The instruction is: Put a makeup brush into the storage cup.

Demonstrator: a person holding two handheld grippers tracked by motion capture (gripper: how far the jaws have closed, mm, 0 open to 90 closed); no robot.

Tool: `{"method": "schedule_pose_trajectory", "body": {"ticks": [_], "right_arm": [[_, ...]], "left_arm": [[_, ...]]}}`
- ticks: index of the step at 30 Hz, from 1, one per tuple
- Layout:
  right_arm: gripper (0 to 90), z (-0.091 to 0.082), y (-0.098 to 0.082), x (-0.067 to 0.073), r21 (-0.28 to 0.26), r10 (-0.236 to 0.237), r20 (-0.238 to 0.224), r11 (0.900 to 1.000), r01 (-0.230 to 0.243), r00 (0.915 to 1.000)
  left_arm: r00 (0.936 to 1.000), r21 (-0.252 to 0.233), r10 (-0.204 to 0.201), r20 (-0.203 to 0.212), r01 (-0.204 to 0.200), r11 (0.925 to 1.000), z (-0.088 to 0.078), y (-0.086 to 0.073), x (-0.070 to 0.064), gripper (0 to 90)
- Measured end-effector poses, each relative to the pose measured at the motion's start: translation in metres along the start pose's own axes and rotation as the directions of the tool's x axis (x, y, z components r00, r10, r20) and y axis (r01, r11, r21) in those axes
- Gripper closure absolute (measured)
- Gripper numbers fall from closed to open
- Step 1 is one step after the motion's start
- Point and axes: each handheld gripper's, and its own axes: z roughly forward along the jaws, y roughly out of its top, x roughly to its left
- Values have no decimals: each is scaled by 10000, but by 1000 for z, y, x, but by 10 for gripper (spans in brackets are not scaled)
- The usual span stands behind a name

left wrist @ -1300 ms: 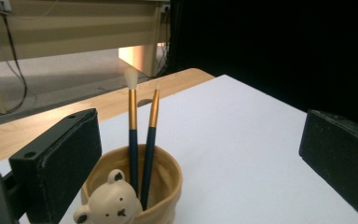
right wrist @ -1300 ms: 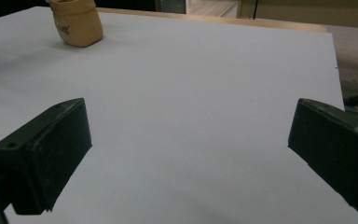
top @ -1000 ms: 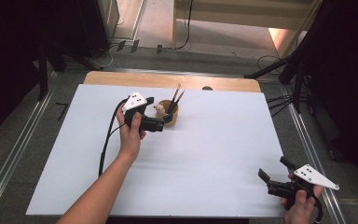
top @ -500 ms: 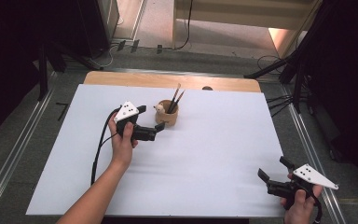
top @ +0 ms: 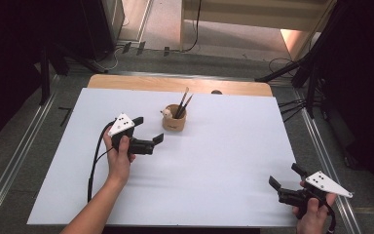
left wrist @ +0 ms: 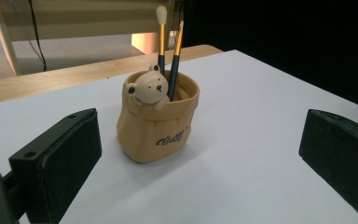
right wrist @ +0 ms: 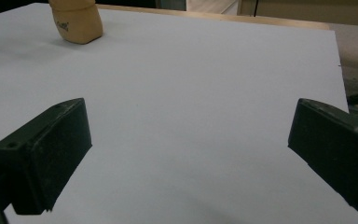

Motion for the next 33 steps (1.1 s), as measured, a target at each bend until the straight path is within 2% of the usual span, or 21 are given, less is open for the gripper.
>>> {"method": "schedule_pose_trajectory", "body": {"ticks": [15,28,33], "right_arm": [[0,1,0,1,58,-48,1,10000,48,10000],[0,2,0,2,91,-35,5,10000,35,10000],[0,4,0,2,106,-84,10,9999,84,10000]], "left_arm": [[9996,9,-27,-274,27,10000,-34,-17,10,0],[9975,-225,-347,-612,333,9992,-69,-33,18,0],[9967,-238,-349,-729,333,9992,-78,-38,19,0]]}}
